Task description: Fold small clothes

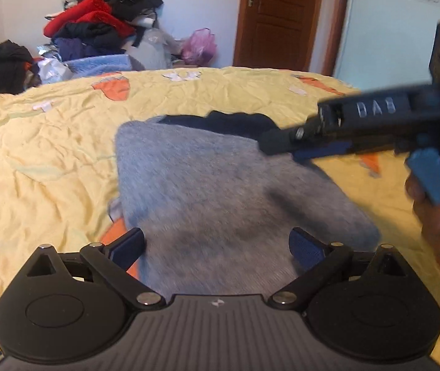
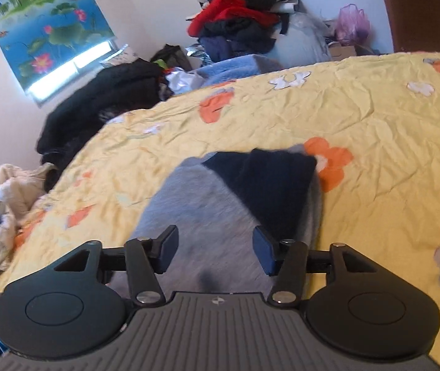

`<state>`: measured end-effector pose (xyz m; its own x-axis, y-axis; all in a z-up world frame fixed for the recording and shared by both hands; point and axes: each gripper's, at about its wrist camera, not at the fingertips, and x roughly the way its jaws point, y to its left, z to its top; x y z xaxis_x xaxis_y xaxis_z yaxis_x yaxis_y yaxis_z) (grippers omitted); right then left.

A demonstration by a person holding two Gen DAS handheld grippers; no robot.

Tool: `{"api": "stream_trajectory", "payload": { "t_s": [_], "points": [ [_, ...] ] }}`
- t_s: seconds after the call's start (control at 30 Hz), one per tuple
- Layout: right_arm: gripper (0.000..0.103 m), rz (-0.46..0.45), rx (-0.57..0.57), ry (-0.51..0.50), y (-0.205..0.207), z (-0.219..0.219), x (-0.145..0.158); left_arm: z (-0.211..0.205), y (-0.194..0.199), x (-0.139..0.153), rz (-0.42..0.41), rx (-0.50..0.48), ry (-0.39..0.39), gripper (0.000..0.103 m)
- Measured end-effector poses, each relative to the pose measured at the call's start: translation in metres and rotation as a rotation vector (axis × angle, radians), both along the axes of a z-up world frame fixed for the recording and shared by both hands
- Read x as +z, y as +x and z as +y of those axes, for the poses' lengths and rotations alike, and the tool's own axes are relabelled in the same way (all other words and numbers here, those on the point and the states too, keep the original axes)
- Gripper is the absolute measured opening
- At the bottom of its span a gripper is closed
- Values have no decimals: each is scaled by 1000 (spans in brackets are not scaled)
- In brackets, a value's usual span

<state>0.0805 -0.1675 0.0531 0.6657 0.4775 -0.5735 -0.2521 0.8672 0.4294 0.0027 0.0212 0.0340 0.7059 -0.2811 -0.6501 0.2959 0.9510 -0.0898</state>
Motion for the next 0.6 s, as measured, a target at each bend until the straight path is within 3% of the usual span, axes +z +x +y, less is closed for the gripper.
{"api": "stream_trajectory", "payload": {
  "t_s": [0.1,0.13,0.27,0.4,0.5,0.6],
  "points": [
    [63,81,13,4,-1,3,-31,-5,13,-23,66,28,18,102],
    [63,49,10,40,-3,-1,-36,-4,17,-29,64,56,35,103],
    [60,93,-37,60,-7,-10,-18,10,13,-13,86,80,-37,98],
    [64,22,-41,33,-36,-15,4,19,-12,1,21,110,29,98],
    [65,19,-23,-12,-53,-10,-2,26,-23,-1,45,134,35,98],
    [66,88,5,-53,-55,-1,-28,29,-27,-8,65,170,58,99]
  ]
}}
